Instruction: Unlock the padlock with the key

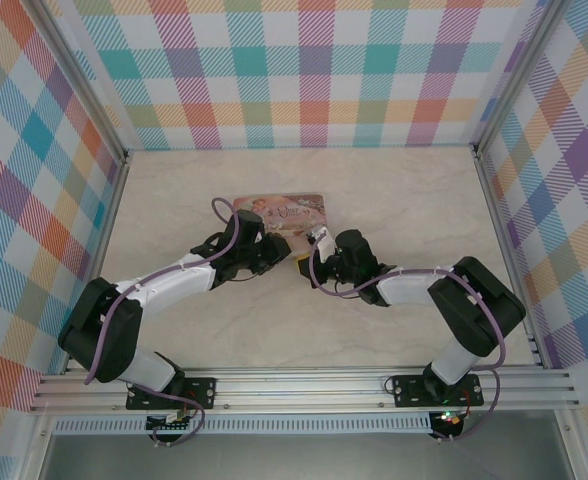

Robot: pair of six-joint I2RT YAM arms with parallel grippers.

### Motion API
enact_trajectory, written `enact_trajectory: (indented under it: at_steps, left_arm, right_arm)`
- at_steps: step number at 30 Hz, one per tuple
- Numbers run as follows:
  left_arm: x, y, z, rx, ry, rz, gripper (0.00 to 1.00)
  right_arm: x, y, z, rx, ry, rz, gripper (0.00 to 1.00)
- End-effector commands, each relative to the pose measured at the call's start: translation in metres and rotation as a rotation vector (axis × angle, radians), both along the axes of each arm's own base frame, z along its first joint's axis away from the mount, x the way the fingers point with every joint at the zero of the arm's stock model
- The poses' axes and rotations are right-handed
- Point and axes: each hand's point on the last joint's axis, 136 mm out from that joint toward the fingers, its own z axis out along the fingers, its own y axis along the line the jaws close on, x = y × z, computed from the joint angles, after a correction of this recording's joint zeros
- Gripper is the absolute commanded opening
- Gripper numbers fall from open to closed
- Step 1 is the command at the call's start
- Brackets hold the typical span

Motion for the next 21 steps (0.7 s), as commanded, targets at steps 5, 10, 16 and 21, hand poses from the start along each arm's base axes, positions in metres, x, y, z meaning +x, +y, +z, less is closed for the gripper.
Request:
enact_trajectory:
  at_steps: [5,10,16,21]
  left_arm:
    - [-0.002,-0.013,0.033,-0.082,-0.053,-0.027,0.13]
    - [-0.002,-0.012,0.034,-0.083,-0.053,-0.027,0.13]
    - [-0.003,-0.013,0.036,-0.089,-0.051,-0.034,0.13]
    - [-0.003,-0.011,0.036,-0.081,-0.052,-0.03,0.13]
  right_arm:
    - [0.005,0.005,0.021,0.05,-0.046,0.01,0.0]
    - [0.006,0.009,0.036,0.091,-0.075,0.022,0.0]
    - [0.007,0.009,0.038,0.095,-0.085,0.023,0.0]
    - [0.007,0.007,0.04,0.099,-0.09,0.023,0.0]
